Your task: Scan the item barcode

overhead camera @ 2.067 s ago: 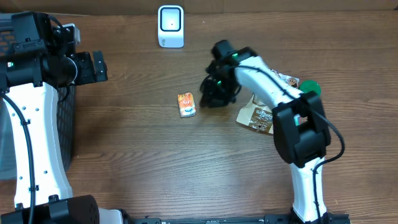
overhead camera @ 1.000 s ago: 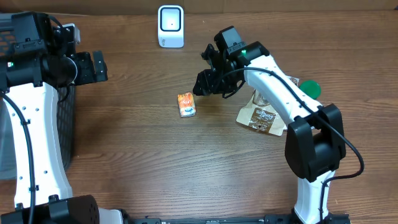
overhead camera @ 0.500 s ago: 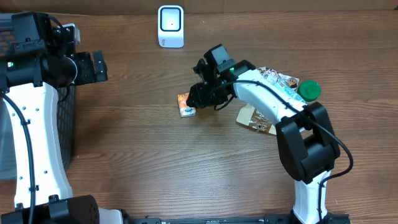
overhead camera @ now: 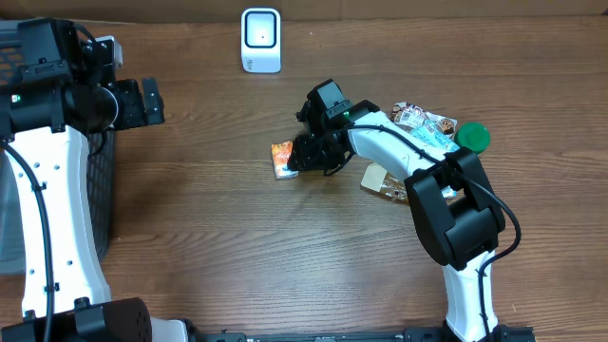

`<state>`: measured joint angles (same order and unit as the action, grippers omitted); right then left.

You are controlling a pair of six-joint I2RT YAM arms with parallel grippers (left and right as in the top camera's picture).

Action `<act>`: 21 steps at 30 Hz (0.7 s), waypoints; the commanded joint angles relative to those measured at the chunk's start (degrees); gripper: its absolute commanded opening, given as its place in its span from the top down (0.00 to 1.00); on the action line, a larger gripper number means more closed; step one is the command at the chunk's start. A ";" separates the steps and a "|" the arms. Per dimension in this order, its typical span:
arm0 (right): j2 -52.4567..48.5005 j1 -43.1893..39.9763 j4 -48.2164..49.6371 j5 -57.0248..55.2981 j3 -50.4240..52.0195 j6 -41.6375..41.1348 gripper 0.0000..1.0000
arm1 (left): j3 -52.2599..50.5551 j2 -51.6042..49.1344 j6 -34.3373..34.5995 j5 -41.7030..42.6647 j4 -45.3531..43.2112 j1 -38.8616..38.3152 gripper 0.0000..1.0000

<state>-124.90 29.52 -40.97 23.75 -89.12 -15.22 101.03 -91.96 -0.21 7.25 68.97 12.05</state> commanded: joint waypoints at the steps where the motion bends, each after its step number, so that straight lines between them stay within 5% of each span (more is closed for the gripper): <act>1: -0.55 0.28 0.50 0.50 0.28 -2.32 0.60 | 1.44 -0.28 -0.94 -0.20 -0.04 -0.07 0.00; 8: -2.86 0.52 0.63 3.02 0.28 -5.95 0.68 | 1.44 -0.28 -0.92 -0.20 -0.04 -0.07 0.01; 15: -2.99 0.52 0.42 6.60 0.28 -10.56 0.96 | 1.44 -0.28 -0.94 -0.20 -0.04 -0.07 0.00; 21: -1.75 -0.81 0.66 18.27 -0.55 -10.01 0.96 | 1.44 -0.28 -0.94 -0.20 -0.04 -0.07 0.00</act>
<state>-126.76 29.58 -40.58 33.98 -89.12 -24.82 101.03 -91.96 -0.21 7.25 68.97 12.05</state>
